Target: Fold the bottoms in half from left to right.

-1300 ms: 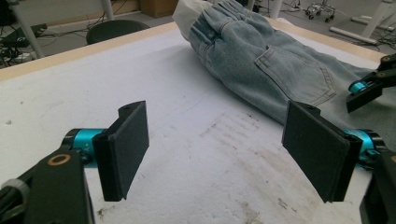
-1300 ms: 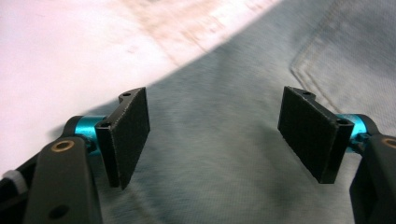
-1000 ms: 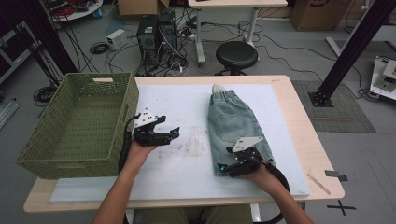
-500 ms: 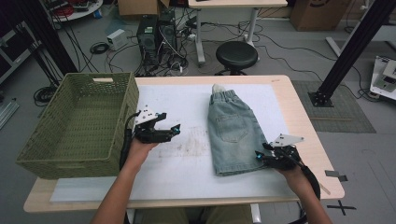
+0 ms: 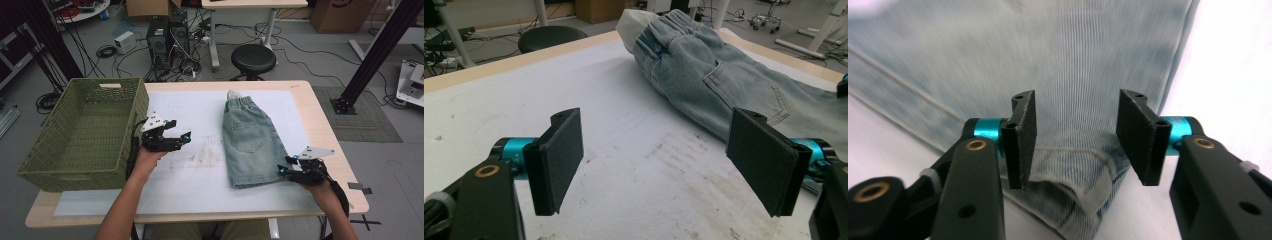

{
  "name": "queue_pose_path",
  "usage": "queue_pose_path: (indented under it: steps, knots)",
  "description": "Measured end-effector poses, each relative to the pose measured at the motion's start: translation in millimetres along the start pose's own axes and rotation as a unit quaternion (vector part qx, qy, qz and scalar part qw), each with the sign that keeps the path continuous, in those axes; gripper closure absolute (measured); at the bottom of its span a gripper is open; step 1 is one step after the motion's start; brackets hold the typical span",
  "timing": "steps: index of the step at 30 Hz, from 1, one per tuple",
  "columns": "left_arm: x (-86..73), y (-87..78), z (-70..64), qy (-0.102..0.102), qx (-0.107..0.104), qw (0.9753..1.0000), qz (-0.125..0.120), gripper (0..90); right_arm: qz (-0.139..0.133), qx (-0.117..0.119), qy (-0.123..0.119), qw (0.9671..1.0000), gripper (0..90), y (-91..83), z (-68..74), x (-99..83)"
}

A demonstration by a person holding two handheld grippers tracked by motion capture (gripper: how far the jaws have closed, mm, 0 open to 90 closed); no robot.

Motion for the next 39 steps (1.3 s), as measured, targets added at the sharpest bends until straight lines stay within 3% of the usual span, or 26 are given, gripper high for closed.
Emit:
queue_pose_path:
  steps: [2, 6, 10, 15, 20, 26, 29, 33, 39]
  knots:
    - [1.2, -0.2, 1.0, 0.0, 0.002, 1.0, 0.005, 23.1, -0.008, -0.001, 0.005, 1.0, 52.4, -3.9, -0.3, 1.3]
    - [7.0, -1.5, -0.9, 0.001, 0.002, 1.0, -0.002, 23.1, 0.034, -0.012, -0.011, 0.9993, 53.7, 6.7, -1.3, -12.6]
    - [7.7, -0.7, -1.7, 0.002, 0.003, 1.0, 0.0, 23.1, 0.027, -0.004, -0.005, 0.9996, 51.9, 4.9, -2.6, -11.8]
    - [9.0, 0.2, 0.4, -0.004, 0.003, 1.0, -0.002, 23.0, -0.011, 0.002, 0.006, 0.9999, 45.3, -1.5, -2.7, 4.3]
    - [10.9, 1.3, 1.6, -0.006, 0.002, 1.0, -0.004, 23.1, -0.041, -0.003, 0.03, 0.9987, 36.2, 1.7, -14.6, 29.8]
    - [8.9, 4.8, 5.9, -0.011, 0.005, 0.9999, 0.003, 23.1, -0.043, -0.011, 0.027, 0.9986, 35.9, 34.9, -28.0, 69.2]
    - [8.1, 5.6, 8.5, -0.013, 0.011, 0.9998, 0.003, 23.1, -0.039, -0.022, 0.029, 0.9986, 32.8, 60.9, -31.4, 95.4]
    - [7.6, 4.8, 10.8, -0.018, 0.013, 0.9998, 0.003, 23.1, -0.037, -0.023, 0.045, 0.998, 31.0, 91.4, -31.9, 123.3]
    - [6.1, 7.2, 11.0, -0.017, 0.008, 0.9998, 0.009, 23.1, -0.01, -0.022, 0.058, 0.998, 25.5, 126.2, -32.3, 143.0]
Point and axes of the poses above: each handheld gripper's, and its own axes: y roughly forward along the jaws, x roughly out of its top, z roughly to its left, the point moved 4 cm from there along y, roughly forward along the jaws, and after that the axes turned 5 degrees about z, right-handed, at the moved point
